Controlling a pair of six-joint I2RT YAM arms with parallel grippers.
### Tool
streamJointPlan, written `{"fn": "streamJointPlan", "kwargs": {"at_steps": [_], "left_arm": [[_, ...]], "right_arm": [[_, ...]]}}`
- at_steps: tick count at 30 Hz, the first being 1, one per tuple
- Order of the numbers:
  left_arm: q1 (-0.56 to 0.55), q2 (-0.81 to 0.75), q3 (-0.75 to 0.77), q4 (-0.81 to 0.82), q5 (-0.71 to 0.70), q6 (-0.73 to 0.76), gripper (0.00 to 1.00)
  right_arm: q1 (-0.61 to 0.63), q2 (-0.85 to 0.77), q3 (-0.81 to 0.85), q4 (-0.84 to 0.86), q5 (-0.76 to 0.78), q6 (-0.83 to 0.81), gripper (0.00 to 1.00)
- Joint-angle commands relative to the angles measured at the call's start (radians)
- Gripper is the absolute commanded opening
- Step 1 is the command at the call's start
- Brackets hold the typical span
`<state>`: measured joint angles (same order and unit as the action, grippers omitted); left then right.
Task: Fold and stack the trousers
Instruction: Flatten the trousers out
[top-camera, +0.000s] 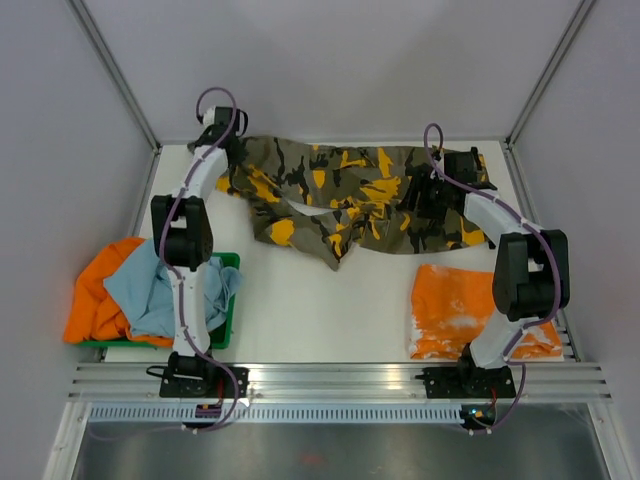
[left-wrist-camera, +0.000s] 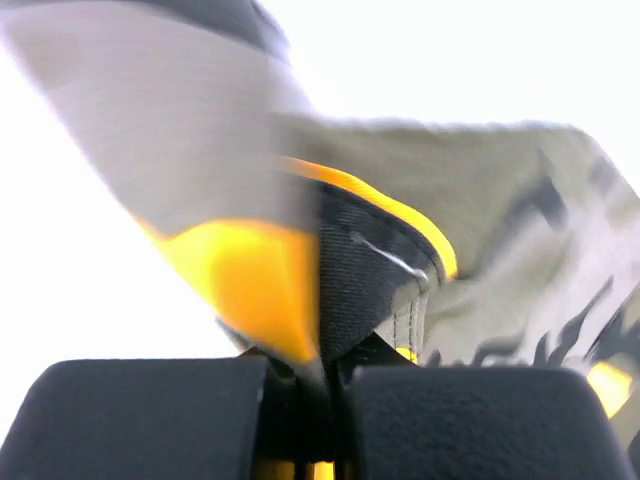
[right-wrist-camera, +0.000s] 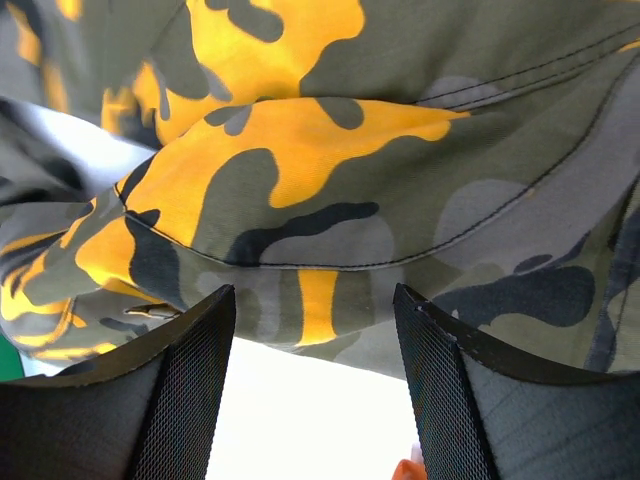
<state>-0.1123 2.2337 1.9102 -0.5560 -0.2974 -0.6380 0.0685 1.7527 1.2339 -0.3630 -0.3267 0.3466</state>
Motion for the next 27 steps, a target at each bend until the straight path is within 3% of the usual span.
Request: {"fn": "streamJointPlan", "kwargs": {"at_steps": [1,3,6,7,10,12,18,23,27], "left_arm": [[0.019,0.099,0.315,-0.013,-0.176,0.299,0.03],[0.02,0.135,0.389,-0.027,-0.261,0.38,0.09],[0.029,0.069,0.363,-0.031,-0.254,0.403,0.56],[0.033,0.04,0.316,-0.039,-0.221,0.397,0.79],[0.031,-0.109,0.152,-0.042,-0.088,0.357,0.97],[0.031,-0.223,-0.001,-0.024,0.007,0.322,1.0],[0.025,-0.378,-0.394,0.082,0.213,0.184,1.0],[0.025,-0.29,-0.444,0.059,0.132,0.097,0.98],[0.026,-0.214,-0.413,0.1,0.073,0.098,0.9]], "right_arm": [[0.002,-0.048,-0.005,0.027,0.038,0.019,0.71],[0.002,-0.053,-0.004,0.021,0.051,0.02,0.71],[0.002,-0.062,-0.004,0.015,0.063,0.019,0.71],[0.002,-0.062,-0.004,0.013,0.063,0.02,0.71],[0.002,-0.05,0.007,0.012,0.063,0.026,0.71],[0.002,-0.038,0.013,0.018,0.061,0.029,0.71],[0.002,-0.007,0.016,0.012,0.09,0.02,0.71],[0.002,-0.005,0.006,0.001,0.083,0.022,0.71],[0.002,-0.025,-0.016,0.007,0.086,0.022,0.71]]}}
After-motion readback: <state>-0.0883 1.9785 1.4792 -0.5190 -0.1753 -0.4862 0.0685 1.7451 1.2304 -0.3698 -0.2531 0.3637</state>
